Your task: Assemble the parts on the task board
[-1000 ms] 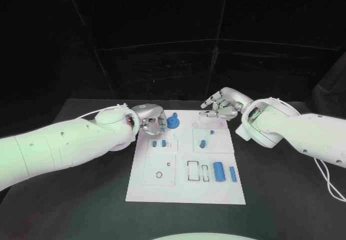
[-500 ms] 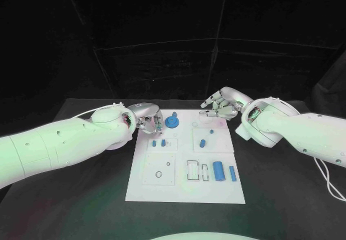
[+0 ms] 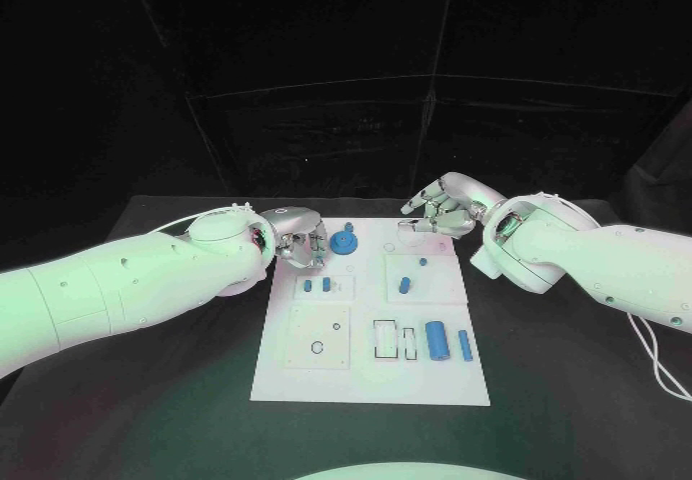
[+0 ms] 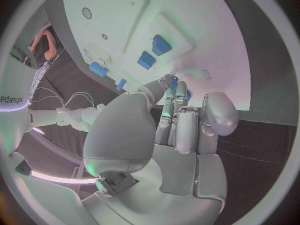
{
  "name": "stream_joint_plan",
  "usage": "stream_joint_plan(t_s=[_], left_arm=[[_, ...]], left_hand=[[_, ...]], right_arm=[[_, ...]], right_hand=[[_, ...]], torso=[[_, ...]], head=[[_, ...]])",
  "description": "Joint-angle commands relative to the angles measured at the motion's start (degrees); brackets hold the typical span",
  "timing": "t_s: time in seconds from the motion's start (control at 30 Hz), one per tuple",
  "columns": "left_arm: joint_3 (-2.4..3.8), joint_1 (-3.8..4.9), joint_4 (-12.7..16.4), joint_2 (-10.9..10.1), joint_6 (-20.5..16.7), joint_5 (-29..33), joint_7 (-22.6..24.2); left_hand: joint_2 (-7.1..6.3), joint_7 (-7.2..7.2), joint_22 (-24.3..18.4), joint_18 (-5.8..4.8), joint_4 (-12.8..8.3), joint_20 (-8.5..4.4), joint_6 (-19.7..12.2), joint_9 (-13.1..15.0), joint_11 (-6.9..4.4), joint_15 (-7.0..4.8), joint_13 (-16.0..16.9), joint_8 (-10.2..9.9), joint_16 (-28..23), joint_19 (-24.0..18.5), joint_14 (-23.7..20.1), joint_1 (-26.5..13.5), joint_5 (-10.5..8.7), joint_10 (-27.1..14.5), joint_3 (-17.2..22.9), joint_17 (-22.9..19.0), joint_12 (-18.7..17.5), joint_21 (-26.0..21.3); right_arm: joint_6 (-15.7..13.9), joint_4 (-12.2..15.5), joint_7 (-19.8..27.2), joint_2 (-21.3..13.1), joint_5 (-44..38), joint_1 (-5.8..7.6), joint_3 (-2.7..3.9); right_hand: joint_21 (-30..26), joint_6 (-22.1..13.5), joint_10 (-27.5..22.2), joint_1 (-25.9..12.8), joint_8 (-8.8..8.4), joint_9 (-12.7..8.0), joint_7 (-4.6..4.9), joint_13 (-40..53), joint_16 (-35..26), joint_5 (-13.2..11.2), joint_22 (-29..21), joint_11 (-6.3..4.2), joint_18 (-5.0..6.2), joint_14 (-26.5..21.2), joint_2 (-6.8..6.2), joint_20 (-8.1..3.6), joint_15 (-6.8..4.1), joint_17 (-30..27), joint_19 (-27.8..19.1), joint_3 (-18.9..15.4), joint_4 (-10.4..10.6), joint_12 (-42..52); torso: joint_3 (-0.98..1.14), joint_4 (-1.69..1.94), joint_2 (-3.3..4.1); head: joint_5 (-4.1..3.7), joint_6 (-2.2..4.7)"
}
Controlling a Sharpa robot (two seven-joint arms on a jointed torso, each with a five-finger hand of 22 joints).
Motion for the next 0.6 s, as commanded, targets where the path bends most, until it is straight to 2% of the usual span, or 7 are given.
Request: stream_joint_plan(t_s=[0.03,0.6], left_arm=[[0.03,0.00,-0.17,0.26,1.19,0.26,0.20],[0.01,-0.08,-0.11,0.81,1.48,0.26,0.16]], left_hand=[[0.07,0.09,0.05,-0.82,0.04,-0.04,0.13,-0.08,0.11,-0.23,0.04,-0.21,0.01,0.32,1.66,-0.54,0.04,0.09,0.34,-0.05,-0.34,0.16],[-0.11,0.10,0.17,-0.84,0.08,-0.01,0.18,-0.09,0.13,-0.20,0.00,-0.36,-0.06,0.30,1.62,-0.80,0.02,0.20,0.22,-0.21,-0.52,0.23]], right_arm=[[-0.49,0.11,0.27,0.03,-0.14,0.09,0.03],[-0.52,0.06,0.29,0.10,-0.14,0.09,0.03]], right_hand=[[-0.39,0.04,-0.15,0.18,0.36,0.07,-0.34,0.06,-0.31,0.17,0.00,-0.04,0.35,0.01,0.58,0.03,-0.04,0.02,-0.29,-0.33,-0.11,0.30],[-0.39,0.04,-0.15,0.18,0.36,0.07,-0.34,0.06,-0.31,0.17,0.00,-0.04,0.35,0.01,0.58,0.03,-0.04,0.02,-0.29,-0.33,-0.11,0.30]], torso=[[-0.06,0.05,0.01],[-0.01,0.05,-0.02]], head=[[-0.07,-0.01],[-0.08,-0.05]])
